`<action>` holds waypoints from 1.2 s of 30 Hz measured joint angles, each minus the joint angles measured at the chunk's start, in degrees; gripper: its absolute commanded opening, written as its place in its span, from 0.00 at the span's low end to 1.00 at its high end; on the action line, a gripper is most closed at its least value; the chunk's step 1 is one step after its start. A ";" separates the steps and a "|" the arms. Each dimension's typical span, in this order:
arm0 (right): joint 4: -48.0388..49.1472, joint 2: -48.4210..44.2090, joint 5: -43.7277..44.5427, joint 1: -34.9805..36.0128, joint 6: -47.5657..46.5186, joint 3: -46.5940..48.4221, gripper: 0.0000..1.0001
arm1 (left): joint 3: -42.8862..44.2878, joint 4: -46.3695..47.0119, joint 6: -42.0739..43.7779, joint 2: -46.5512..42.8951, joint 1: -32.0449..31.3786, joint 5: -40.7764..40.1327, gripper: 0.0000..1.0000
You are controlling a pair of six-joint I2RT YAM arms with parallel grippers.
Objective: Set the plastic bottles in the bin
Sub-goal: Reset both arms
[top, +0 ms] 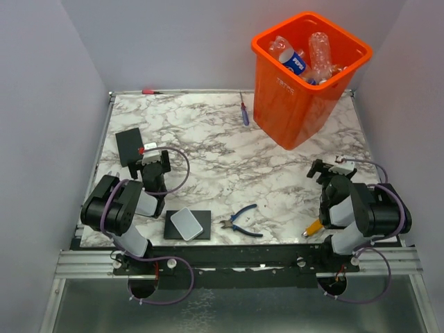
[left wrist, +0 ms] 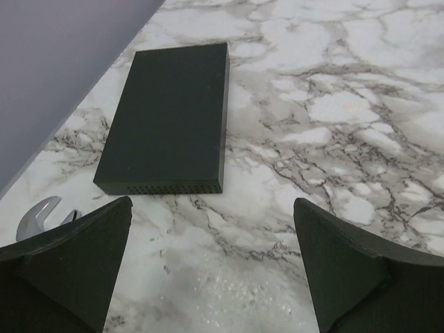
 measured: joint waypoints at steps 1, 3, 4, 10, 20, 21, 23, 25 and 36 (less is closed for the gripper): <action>1.51 1.66 -0.59 0.09 -0.37 -1.33 1.00 | 0.04 0.83 -0.15 0.11 1.07 1.68 0.99; 1.18 1.95 -1.16 0.11 -0.63 -2.47 1.00 | -0.11 3.69 -0.63 1.27 2.99 4.13 0.99; 0.98 1.62 -1.14 0.09 -0.57 -1.81 1.00 | -0.11 3.82 -0.83 1.60 3.87 5.46 0.99; -1.75 1.36 -1.38 0.09 -0.59 6.27 1.00 | -0.11 4.74 -1.01 1.92 4.70 10.95 0.99; -3.80 1.36 -2.08 0.09 -1.03 6.21 1.00 | -0.11 5.18 -1.16 1.92 4.76 12.94 0.99; -4.00 1.36 -2.19 0.09 -1.01 6.21 1.00 | -0.11 5.25 -1.18 1.92 4.76 12.96 0.99; -4.09 1.36 -2.34 0.09 -1.01 6.21 1.00 | -0.11 5.44 -1.16 1.92 4.76 13.00 0.99; -4.09 1.36 -2.49 0.09 -1.01 6.21 1.00 | -0.11 5.49 -1.16 1.92 4.76 13.00 0.99; -4.09 1.36 -2.89 0.09 -1.05 6.21 1.00 | -0.11 5.53 -1.18 1.92 4.76 13.05 0.99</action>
